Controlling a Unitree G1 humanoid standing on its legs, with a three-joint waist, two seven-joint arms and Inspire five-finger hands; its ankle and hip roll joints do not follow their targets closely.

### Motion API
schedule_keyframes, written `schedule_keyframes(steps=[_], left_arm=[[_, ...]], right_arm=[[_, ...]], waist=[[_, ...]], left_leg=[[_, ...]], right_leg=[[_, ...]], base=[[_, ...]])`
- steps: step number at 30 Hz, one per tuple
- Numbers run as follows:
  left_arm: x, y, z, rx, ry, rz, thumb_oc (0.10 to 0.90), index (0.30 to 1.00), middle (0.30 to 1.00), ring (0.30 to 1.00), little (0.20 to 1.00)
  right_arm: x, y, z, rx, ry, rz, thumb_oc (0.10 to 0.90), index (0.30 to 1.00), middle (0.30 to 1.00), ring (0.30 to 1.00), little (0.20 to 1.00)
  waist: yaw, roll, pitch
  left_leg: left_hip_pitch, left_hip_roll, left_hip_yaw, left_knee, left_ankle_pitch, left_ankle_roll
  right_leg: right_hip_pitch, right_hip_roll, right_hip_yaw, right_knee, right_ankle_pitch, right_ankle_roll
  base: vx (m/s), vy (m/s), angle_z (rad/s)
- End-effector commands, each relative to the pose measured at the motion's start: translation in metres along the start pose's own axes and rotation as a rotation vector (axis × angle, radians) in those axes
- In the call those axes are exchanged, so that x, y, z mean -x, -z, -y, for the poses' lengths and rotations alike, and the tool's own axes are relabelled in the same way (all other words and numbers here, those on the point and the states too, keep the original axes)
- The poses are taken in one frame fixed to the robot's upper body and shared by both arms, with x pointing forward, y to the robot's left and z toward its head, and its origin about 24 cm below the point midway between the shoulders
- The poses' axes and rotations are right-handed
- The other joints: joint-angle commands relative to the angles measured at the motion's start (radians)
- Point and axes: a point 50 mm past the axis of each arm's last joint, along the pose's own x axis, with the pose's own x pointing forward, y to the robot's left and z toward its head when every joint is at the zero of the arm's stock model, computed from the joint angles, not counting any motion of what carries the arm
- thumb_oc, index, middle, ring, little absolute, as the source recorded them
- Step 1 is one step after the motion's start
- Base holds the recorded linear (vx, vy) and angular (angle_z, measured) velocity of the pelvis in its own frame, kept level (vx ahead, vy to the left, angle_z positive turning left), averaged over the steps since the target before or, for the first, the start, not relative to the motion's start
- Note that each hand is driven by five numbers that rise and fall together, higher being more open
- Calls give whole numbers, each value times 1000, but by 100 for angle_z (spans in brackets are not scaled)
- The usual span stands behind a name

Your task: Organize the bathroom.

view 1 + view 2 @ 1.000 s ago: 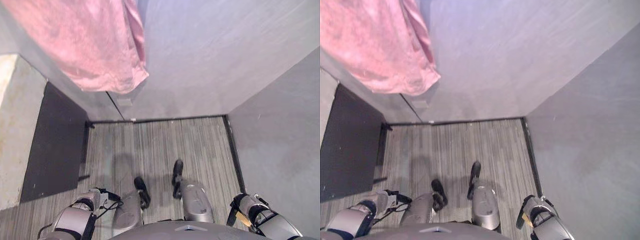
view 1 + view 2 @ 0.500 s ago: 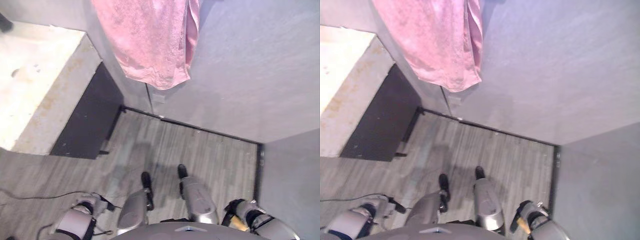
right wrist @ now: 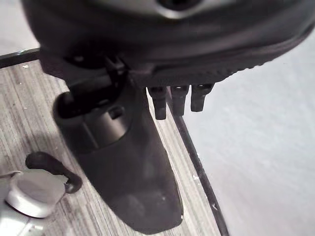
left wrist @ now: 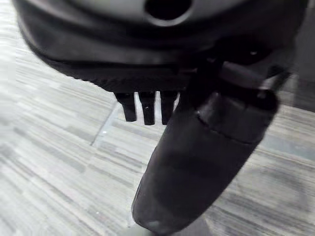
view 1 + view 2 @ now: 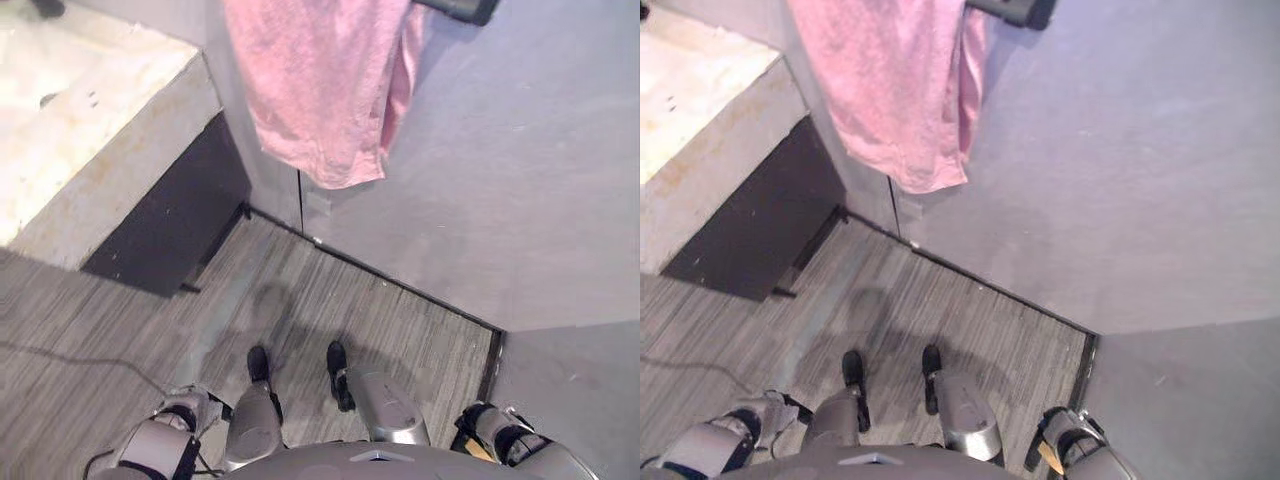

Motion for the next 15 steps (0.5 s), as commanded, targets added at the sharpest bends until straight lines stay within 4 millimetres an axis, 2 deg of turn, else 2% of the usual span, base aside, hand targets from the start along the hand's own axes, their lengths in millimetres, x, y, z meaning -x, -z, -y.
schedule_keyframes(steps=[1, 3, 6, 7, 9, 10, 13, 15], left_arm=[[3, -17, 6, 32, 22, 69, 800, 900, 900, 900, 900], [3, -15, 8, 25, 24, 79, 800, 900, 900, 900, 900], [5, -21, 15, 26, 33, 108, 800, 900, 900, 900, 900], [7, -25, 18, 23, 37, 118, 800, 900, 900, 900, 900], [8, -26, 20, 13, 37, 129, 800, 900, 900, 900, 900], [10, -31, 24, 6, 38, 147, 800, 900, 900, 900, 900], [11, -32, 25, 30, 31, 146, 800, 900, 900, 900, 900], [9, -27, 23, 30, 21, 130, 800, 900, 900, 900, 900]], right_arm=[[0, 13, 20, 14, 63, -53, 800, 900, 900, 900, 900], [0, 15, 19, 27, 65, -47, 800, 900, 900, 900, 900], [0, 16, 22, 33, 76, -31, 800, 900, 900, 900, 900], [0, 15, 22, 31, 80, -29, 800, 900, 900, 900, 900], [0, 15, 22, 25, 80, -26, 800, 900, 900, 900, 900], [0, 8, 26, 18, 97, -10, 800, 900, 900, 900, 900], [3, -6, 36, 26, 130, 20, 800, 900, 900, 900, 900], [4, -9, 38, 50, 141, 32, 800, 900, 900, 900, 900]], waist=[[-39, -26, 13], [-48, -28, 1], [-56, -15, -2], [-64, -5, -5], [-68, 4, -8], [-73, 34, -9], [-68, 63, 11], [-65, 77, 27]], left_leg=[[30, -56, 38, 204, -106, 55], [30, -77, 31, 240, -116, 65], [27, -116, 34, 221, -140, 73], [50, -132, 59, 165, -169, 84], [65, -141, 56, 114, -167, 87], [101, -163, 56, -18, -143, 92], [128, -177, 94, -102, -125, 94], [146, -169, 134, -148, -115, 97]], right_leg=[[48, 29, 147, -50, 7, 137], [48, 31, 172, -60, 17, 133], [52, 33, 184, -78, 27, 142], [52, 26, 192, -105, 37, 151], [43, 28, 201, -109, 42, 157], [3, 18, 198, -133, 68, 182], [-49, -6, 172, -153, 102, 215], [-91, -30, 162, -162, 135, 239]], base=[[-125, 51, 16], [-211, 110, 29], [-243, 153, 21], [-191, 137, 16], [-258, 173, 33], [-441, 273, 66], [-398, 221, 60], [-319, 125, -12]])
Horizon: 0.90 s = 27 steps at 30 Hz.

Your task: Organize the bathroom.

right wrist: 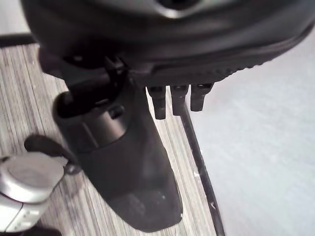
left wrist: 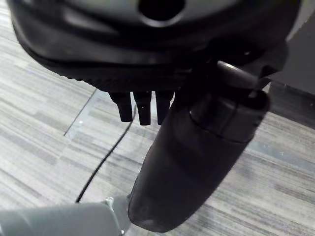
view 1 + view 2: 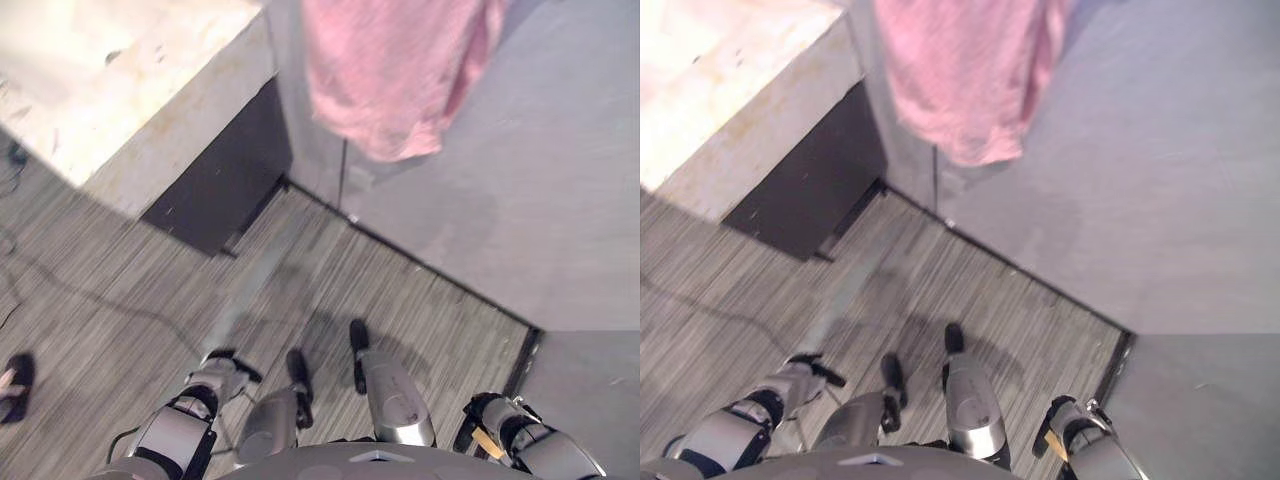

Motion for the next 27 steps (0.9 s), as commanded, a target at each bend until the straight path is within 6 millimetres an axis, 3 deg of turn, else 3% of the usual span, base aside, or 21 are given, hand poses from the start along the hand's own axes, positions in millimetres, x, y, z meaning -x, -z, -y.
schedule_keyframes(steps=[1, 2, 4, 6, 9, 14, 16, 21, 22, 23, 27], left_arm=[[-3, 21, -33, 44, -125, -93, 800, 900, 900, 900, 900], [-3, 22, -35, 24, -137, -98, 800, 900, 900, 900, 900], [-3, 22, -38, -5, -145, -103, 800, 900, 900, 900, 900], [-2, 29, -40, -3, -147, -133, 800, 900, 900, 900, 900], [-2, 28, -37, 40, -154, -132, 800, 900, 900, 900, 900], [-2, 24, -31, 52, -132, -115, 800, 900, 900, 900, 900], [-2, 25, -28, 65, -126, -105, 800, 900, 900, 900, 900], [-2, 23, -28, 71, -133, -64, 800, 900, 900, 900, 900], [-2, 19, -29, 71, -141, -48, 800, 900, 900, 900, 900], [-2, 15, -29, 65, -143, -36, 800, 900, 900, 900, 900], [-2, 6, -26, 64, -143, -6, 800, 900, 900, 900, 900]], right_arm=[[1, -3, 17, 94, 84, 23, 800, 900, 900, 900, 900], [1, 0, 16, 88, 72, 19, 800, 900, 900, 900, 900], [0, 4, 12, 81, 48, 4, 800, 900, 900, 900, 900], [0, 7, 8, 103, 33, -20, 800, 900, 900, 900, 900], [1, 0, 11, 129, 56, -11, 800, 900, 900, 900, 900], [2, 0, 18, 80, 91, -24, 800, 900, 900, 900, 900], [2, 0, 21, 77, 110, -26, 800, 900, 900, 900, 900], [1, 6, 24, 43, 144, -2, 800, 900, 900, 900, 900], [2, 3, 26, 20, 153, 10, 800, 900, 900, 900, 900], [2, -1, 29, 7, 159, 18, 800, 900, 900, 900, 900], [6, -13, 41, -5, 187, 42, 800, 900, 900, 900, 900]], waist=[[-14, -3, -1], [-26, 20, 8], [-37, 34, 6], [-26, 60, -23], [-5, 54, -33], [-14, 64, -38], [-17, 59, -39], [-29, 19, -26], [-31, 4, -31], [-30, 1, -31], [-28, 3, -20]], left_leg=[[75, 18, 82, 40, -103, -26], [74, 37, 70, 24, -99, -14], [62, 52, 43, 40, -98, -6], [39, 62, 21, 36, -59, -2], [15, 46, 43, 34, -44, -10], [12, 37, 26, 56, -47, -10], [3, 29, 11, 100, -60, -14], [-17, 90, -33, 220, -100, -36], [-28, 152, -97, 241, -50, -67], [-44, 174, -133, 258, -13, -78], [-76, 173, -178, 327, -5, -78]], right_leg=[[-14, 71, 118, -151, 64, 114], [-37, 73, 204, -64, 33, 121], [-42, 83, 245, 17, -15, 119], [-5, 104, 192, 90, -102, 98], [32, 113, 167, 24, -88, 85], [52, 124, 158, -6, -84, 56], [56, 125, 159, -4, -82, 49], [60, 116, 172, 25, -96, 29], [60, 129, 214, 13, -89, 19], [60, 135, 245, 4, -83, 14], [40, 128, 291, 11, -82, 14]], base=[[-338, 36, -53], [-285, -31, -30], [-233, -83, 36], [-202, -72, 104], [-133, -54, 68], [-98, -51, 15], [-120, 18, 28], [-137, 103, 27], [-205, 320, 14], [-179, 291, 15], [-137, 294, 6]])
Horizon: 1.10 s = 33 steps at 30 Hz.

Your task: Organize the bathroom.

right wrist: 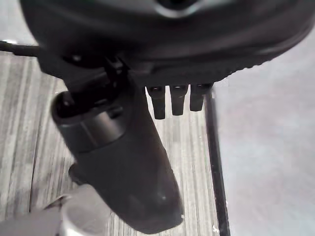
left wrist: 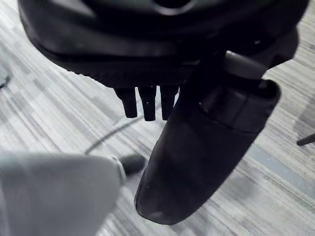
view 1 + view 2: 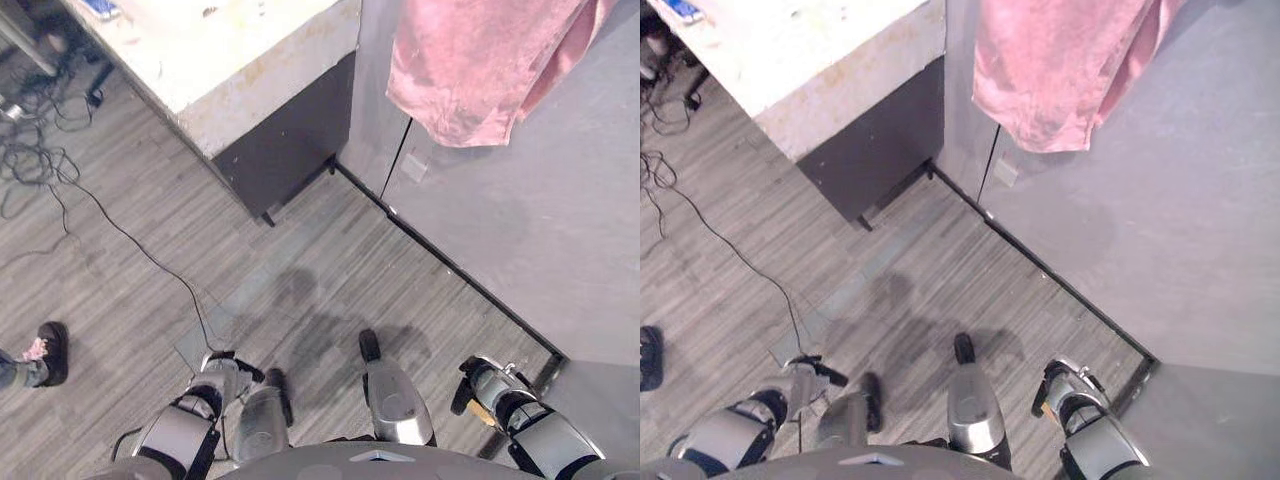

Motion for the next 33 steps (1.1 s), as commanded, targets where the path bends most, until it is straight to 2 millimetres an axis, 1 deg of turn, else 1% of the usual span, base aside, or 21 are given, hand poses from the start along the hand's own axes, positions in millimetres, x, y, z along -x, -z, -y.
schedule_keyframes(steps=[1, 3, 5, 7, 8, 9, 10, 11, 12, 14, 18, 22, 23, 25, 26, 27, 28, 29, 30, 32, 33], left_arm=[[-2, 7, -19, 10, -88, 21, 800, 900, 900, 900, 900], [-1, -4, -15, -1, -71, 52, 800, 900, 900, 900, 900], [-1, -6, -16, -5, -73, 59, 800, 900, 900, 900, 900], [-2, -6, -20, 10, -86, 66, 800, 900, 900, 900, 900], [-2, -2, -25, 12, -103, 52, 800, 900, 900, 900, 900], [-4, 5, -35, 32, -129, 21, 800, 900, 900, 900, 900], [-5, 14, -47, 67, -156, -15, 800, 900, 900, 900, 900], [-5, 14, -47, 67, -156, -15, 800, 900, 900, 900, 900], [-6, 22, -59, 68, -182, -40, 800, 900, 900, 900, 900], [-6, 26, -67, 55, -190, -53, 800, 900, 900, 900, 900], [-5, 13, -53, 107, -163, -16, 800, 900, 900, 900, 900], [-5, 14, -42, 75, -128, -12, 800, 900, 900, 900, 900], [-4, 16, -39, 80, -123, -12, 800, 900, 900, 900, 900], [-4, 16, -38, 85, -118, -4, 800, 900, 900, 900, 900], [-4, 16, -38, 85, -118, -4, 800, 900, 900, 900, 900], [-4, 15, -38, 98, -116, 8, 800, 900, 900, 900, 900], [-4, 13, -40, 121, -121, 25, 800, 900, 900, 900, 900], [-4, 13, -41, 127, -123, 27, 800, 900, 900, 900, 900], [-4, 14, -43, 130, -122, 27, 800, 900, 900, 900, 900], [-5, 15, -46, 103, -121, 38, 800, 900, 900, 900, 900], [-5, 9, -46, 98, -114, 54, 800, 900, 900, 900, 900]], right_arm=[[0, -4, 14, -3, 44, 3, 800, 900, 900, 900, 900], [2, -13, 32, -56, 110, 43, 800, 900, 900, 900, 900], [2, -16, 36, -48, 119, 53, 800, 900, 900, 900, 900], [3, -18, 42, -29, 131, 73, 800, 900, 900, 900, 900], [3, -19, 42, -26, 131, 81, 800, 900, 900, 900, 900], [4, -24, 42, 10, 124, 103, 800, 900, 900, 900, 900], [6, -34, 42, 55, 110, 138, 800, 900, 900, 900, 900], [6, -34, 42, 55, 110, 138, 800, 900, 900, 900, 900], [7, -40, 41, 70, 82, 153, 800, 900, 900, 900, 900], [6, -38, 32, 47, 35, 137, 800, 900, 900, 900, 900], [3, -23, 20, 18, 35, 96, 800, 900, 900, 900, 900], [1, -7, 15, -40, 57, 67, 800, 900, 900, 900, 900], [0, 0, 13, -34, 59, 51, 800, 900, 900, 900, 900], [0, 4, 11, -39, 63, 47, 800, 900, 900, 900, 900], [0, 4, 11, -39, 63, 47, 800, 900, 900, 900, 900], [-1, 6, 12, -47, 67, 48, 800, 900, 900, 900, 900], [-1, 8, 12, -46, 75, 55, 800, 900, 900, 900, 900], [-1, 9, 12, -55, 82, 59, 800, 900, 900, 900, 900], [-1, 9, 13, -68, 91, 65, 800, 900, 900, 900, 900], [-1, 7, 14, -104, 101, 79, 800, 900, 900, 900, 900], [0, 1, 17, -127, 116, 90, 800, 900, 900, 900, 900]], waist=[[-20, 25, 8], [-42, 62, 39], [-44, 68, 50], [-46, 75, 71], [-34, 64, 75], [-12, 48, 81], [15, 33, 91], [15, 33, 91], [25, 26, 92], [22, 24, 65], [8, 38, 45], [-3, 49, 28], [-9, 46, 21], [-11, 42, 19], [-11, 42, 19], [-9, 33, 24], [3, 14, 47], [11, 7, 57], [18, 0, 63], [14, -2, 53], [9, 7, 52]], left_leg=[[-7, -69, 112, 0, -56, 154], [-9, -105, 157, -37, -79, 166], [-14, -114, 167, -36, -85, 168], [-21, -135, 221, -12, -123, 186], [-16, -145, 238, -8, -141, 192], [-3, -146, 257, -11, -155, 193], [19, -129, 306, -30, -159, 192], [19, -129, 306, -30, -159, 192], [38, -115, 338, -59, -146, 195], [37, -123, 326, -95, -103, 195], [14, -139, 304, -114, -67, 189], [21, -149, 275, -97, -73, 186], [16, -149, 263, -44, -91, 186], [-10, -143, 246, 35, -76, 172], [-10, -143, 246, 35, -76, 172], [-49, -131, 224, 141, -35, 152], [-143, -110, 175, 305, 17, 139], [-168, -105, 155, 332, 16, 143], [-168, -96, 137, 307, 6, 155], [-99, -71, 98, 156, -20, 182], [-80, -69, 69, 108, 2, 176]], right_leg=[[-80, 98, 190, 58, -9, 28], [-133, 77, 217, 83, 10, 56], [-142, 72, 221, 85, 16, 64], [-156, 30, 230, 62, 56, 87], [-150, 2, 213, 16, 88, 100], [-157, -31, 154, -18, 122, 117], [-183, -50, 55, 0, 126, 130], [-183, -50, 55, 0, 126, 130], [-194, -22, 20, 42, 93, 120], [-166, 39, 7, 43, 56, 86], [-122, 67, 13, 6, 38, 56], [-100, 79, 18, 18, 18, 44], [-106, 84, 19, 49, 2, 31], [-113, 89, 16, 73, -5, 18], [-113, 89, 16, 73, -5, 18], [-114, 95, 14, 91, -11, 4], [-97, 108, 22, 117, -27, -21], [-87, 111, 28, 133, -36, -26], [-83, 114, 40, 155, -48, -28], [-102, 120, 86, 186, -60, -12], [-125, 126, 121, 193, -56, 0]], base=[[-312, 679, 38], [-270, 634, 38], [-113, 344, 25], [-72, 369, 8], [13, 278, -21], [22, 231, -41], [8, 157, -33], [-3, 106, -160], [27, -9, -154], [55, -81, -87], [53, -51, 68], [134, 9, 9], [150, 20, -4], [50, 5, 0], [0, 0, 0], [47, 28, 2], [73, 86, 9], [100, 189, -1], [116, 276, -25], [95, 398, -74], [-5, 611, -81]])
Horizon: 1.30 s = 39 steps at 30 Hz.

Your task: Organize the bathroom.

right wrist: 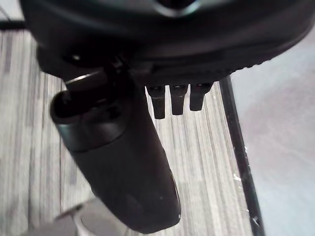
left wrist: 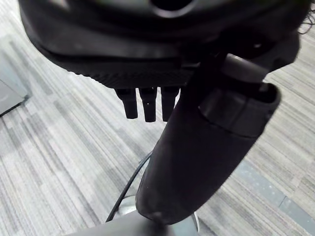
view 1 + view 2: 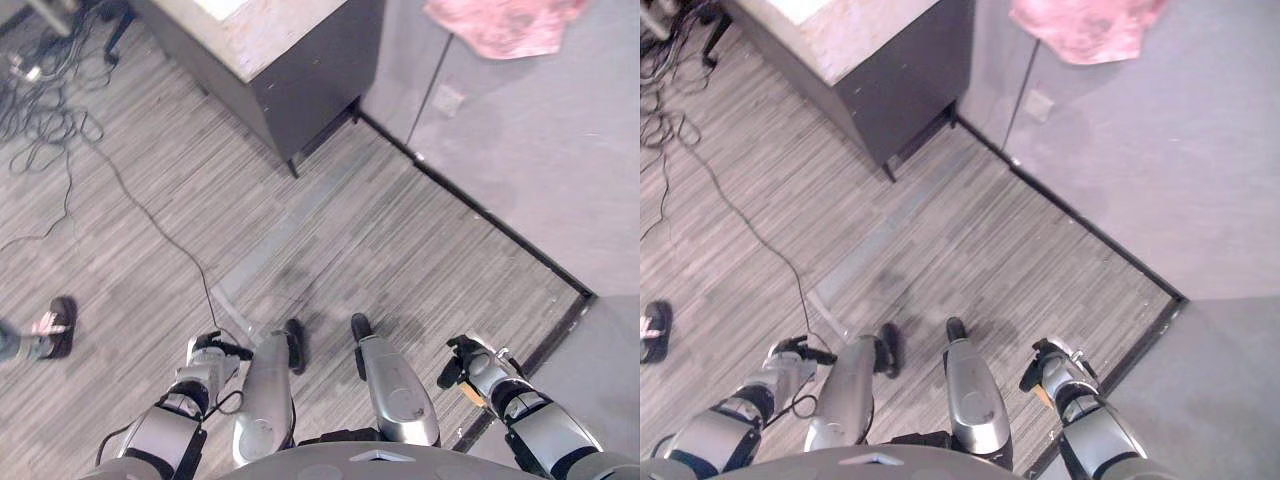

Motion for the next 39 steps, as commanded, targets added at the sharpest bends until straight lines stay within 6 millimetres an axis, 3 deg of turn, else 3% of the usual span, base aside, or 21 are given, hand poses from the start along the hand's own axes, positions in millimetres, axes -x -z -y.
schedule_keyframes(steps=[1, 2, 3, 6, 7, 8, 10, 12, 20, 23, 24, 25, 26, 27, 28, 30, 31, 32, 33, 37, 39], left_arm=[[2, -12, 3, -40, 9, 68, 800, 900, 900, 900, 900], [2, -13, 6, -43, 13, 74, 800, 900, 900, 900, 900], [4, -12, 13, -61, 27, 75, 800, 900, 900, 900, 900], [3, 2, 11, -87, 17, 16, 800, 900, 900, 900, 900], [2, 13, 4, -54, -4, -33, 800, 900, 900, 900, 900], [0, 23, -7, -39, -33, -63, 800, 900, 900, 900, 900], [-2, 26, -19, -20, -62, -70, 800, 900, 900, 900, 900], [-3, 23, -26, -19, -72, -53, 800, 900, 900, 900, 900], [-2, 16, -15, -41, -21, -17, 800, 900, 900, 900, 900], [-2, 16, -16, -57, -27, 12, 800, 900, 900, 900, 900], [-1, 15, -17, -65, -36, 18, 800, 900, 900, 900, 900], [-1, 13, -17, -77, -46, 24, 800, 900, 900, 900, 900], [-1, 12, -18, -82, -54, 24, 800, 900, 900, 900, 900], [-1, 13, -19, -87, -55, 23, 800, 900, 900, 900, 900], [-2, 13, -24, -110, -63, 24, 800, 900, 900, 900, 900], [-2, 11, -27, -90, -71, 27, 800, 900, 900, 900, 900], [-2, 8, -29, -62, -83, 23, 800, 900, 900, 900, 900], [-2, 7, -30, -60, -91, 21, 800, 900, 900, 900, 900], [-1, 0, -25, -62, -92, 38, 800, 900, 900, 900, 900], [-2, -3, -22, -93, -65, 46, 800, 900, 900, 900, 900], [-2, -3, -23, -96, -62, 48, 800, 900, 900, 900, 900]], right_arm=[[0, 12, 24, -71, 107, -27, 800, 900, 900, 900, 900], [0, 10, 26, -69, 110, -21, 800, 900, 900, 900, 900], [0, 7, 32, -80, 121, -20, 800, 900, 900, 900, 900], [0, 6, 33, -65, 96, -5, 800, 900, 900, 900, 900], [0, -1, 27, -10, 77, 31, 800, 900, 900, 900, 900], [0, -7, 23, 23, 46, 57, 800, 900, 900, 900, 900], [1, -13, 17, 34, 18, 72, 800, 900, 900, 900, 900], [1, -14, 11, 17, 9, 69, 800, 900, 900, 900, 900], [1, 15, 12, -106, 73, 9, 800, 900, 900, 900, 900], [2, 25, 4, -125, 60, -9, 800, 900, 900, 900, 900], [2, 26, 1, -129, 49, -10, 800, 900, 900, 900, 900], [2, 28, 1, -146, 47, -13, 800, 900, 900, 900, 900], [2, 29, 0, -156, 40, -18, 800, 900, 900, 900, 900], [2, 30, -1, -162, 40, -20, 800, 900, 900, 900, 900], [2, 32, -3, -188, 34, -37, 800, 900, 900, 900, 900], [2, 29, -3, -194, 35, -31, 800, 900, 900, 900, 900], [2, 24, -2, -186, 42, -17, 800, 900, 900, 900, 900], [2, 22, -4, -194, 41, -18, 800, 900, 900, 900, 900], [2, 16, -1, -214, 54, -9, 800, 900, 900, 900, 900], [1, 28, 9, -297, 84, -36, 800, 900, 900, 900, 900], [2, 31, 9, -319, 89, -41, 800, 900, 900, 900, 900]], waist=[[-48, 38, -9], [-51, 46, -6], [-62, 72, -9], [-51, 76, -13], [-18, 64, -6], [-2, 53, -1], [3, 32, 2], [8, 31, 10], [-19, 42, -16], [-17, 25, -41], [-12, 11, -39], [-2, 1, -28], [8, -9, -26], [10, -10, -27], [24, -17, -39], [41, -14, -51], [62, 0, -56], [73, -4, -55], [71, 3, -48], [46, 49, -42], [39, 55, -41]], left_leg=[[203, 12, 33, -140, 13, 22], [204, 11, 39, -149, 6, 20], [233, -4, 85, -199, -49, 29], [247, -36, 145, -203, -114, 35], [263, -29, 185, -197, -132, 38], [303, -11, 258, -242, -119, 42], [341, -18, 298, -280, -110, 38], [350, -26, 306, -292, -125, 30], [354, -30, 282, -293, -54, 4], [322, 1, 207, -1, 84, -41], [273, 11, 193, 120, 105, -35], [205, 21, 166, 239, 66, -16], [153, 17, 155, 262, 32, 10], [146, 17, 153, 254, 22, 17], [155, 0, 135, 113, -3, 45], [174, -16, 83, -84, 43, 50], [197, -14, 2, -233, 74, 30], [185, -16, -50, -186, 60, 30], [170, 3, 3, -95, 27, 18], [217, -23, 81, -115, -48, 25], [234, -35, 103, -117, -78, 32]], right_leg=[[-109, -24, 85, 35, 32, 76], [-112, -35, 91, 30, 36, 80], [-125, -66, 95, 23, 48, 97], [-104, -151, 93, -72, 133, 151], [-130, -190, -14, -49, 141, 164], [-134, -165, -114, -6, 100, 152], [-140, -117, -203, -16, 92, 138], [-123, -106, -245, -36, 72, 142], [-40, -64, -198, -135, 90, 85], [-10, -28, -176, -112, 66, 25], [7, -18, -169, -110, 61, 11], [44, -8, -161, -98, 38, 2], [65, -5, -149, -91, 31, -3], [70, -2, -145, -88, 27, -3], [97, 3, -115, -74, 9, 6], [77, 6, -85, -52, 10, 21], [61, 9, -60, -15, -13, 42], [40, -4, -29, 20, -26, 53], [2, -43, -58, 90, -45, 60], [-16, -110, -71, 120, -50, 72], [-4, -124, -70, 107, -44, 81]], base=[[-40, 532, -67], [19, 648, -30], [100, 460, -4], [191, 404, 39], [201, 280, 15], [178, 211, -153], [139, 64, -210], [118, -39, -69], [80, -40, 16], [173, -103, -13], [202, -144, -24], [214, -107, -41], [184, -31, -53], [247, 128, -99], [192, 184, -104], [170, 328, -98], [166, 407, -76], [67, 424, -85], [45, 326, -131], [115, 407, -68], [91, 246, 10]])
